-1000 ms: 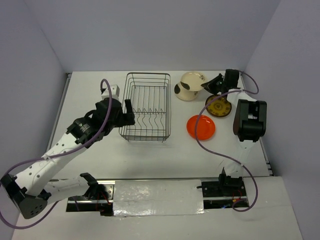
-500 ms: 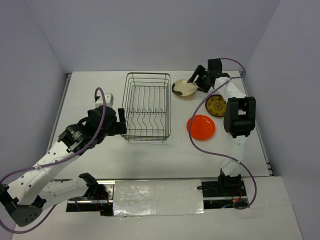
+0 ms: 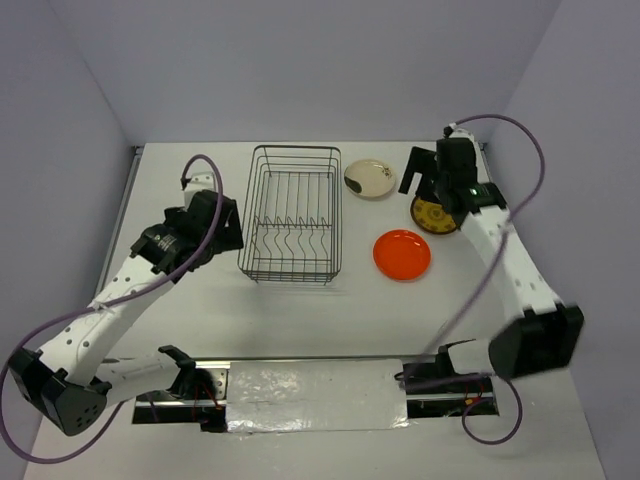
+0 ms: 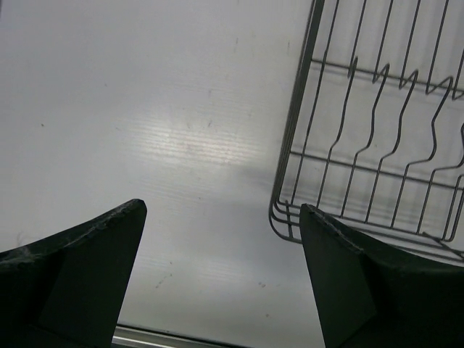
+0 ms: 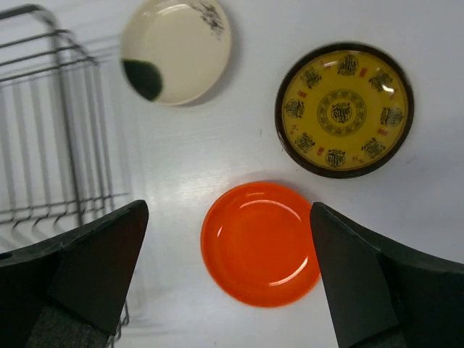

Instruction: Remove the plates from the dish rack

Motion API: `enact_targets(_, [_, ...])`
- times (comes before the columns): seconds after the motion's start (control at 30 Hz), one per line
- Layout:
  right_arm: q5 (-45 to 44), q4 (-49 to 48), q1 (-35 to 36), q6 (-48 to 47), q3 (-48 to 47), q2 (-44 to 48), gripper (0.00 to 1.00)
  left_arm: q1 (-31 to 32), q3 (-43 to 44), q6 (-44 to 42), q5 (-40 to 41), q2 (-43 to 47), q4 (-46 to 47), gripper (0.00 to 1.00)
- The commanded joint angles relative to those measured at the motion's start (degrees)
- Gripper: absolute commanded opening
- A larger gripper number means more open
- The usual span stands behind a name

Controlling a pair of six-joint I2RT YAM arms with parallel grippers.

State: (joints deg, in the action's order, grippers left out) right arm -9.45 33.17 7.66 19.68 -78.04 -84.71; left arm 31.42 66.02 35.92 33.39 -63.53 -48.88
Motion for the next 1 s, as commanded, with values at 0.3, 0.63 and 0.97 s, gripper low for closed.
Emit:
enact_targets(0.3, [-7.6, 9.3, 5.87, -6.58, 14.99, 47.83, 1.0, -3.91, 0.95, -4.2, 3.96, 11.49, 5.3, 0.99])
enact_targets(0.63, [-3.2, 14.02, 6.93, -7.29, 19.86, 64.75, 1.0, -4.0, -11.08, -4.19, 3.53, 23.88, 8.27, 0.99])
enact_targets(0.97, [-6.37, 17.64, 6.93, -8.25, 17.92, 64.84, 1.0, -3.91, -10.48, -2.7, 3.35, 22.22, 6.0, 0.99])
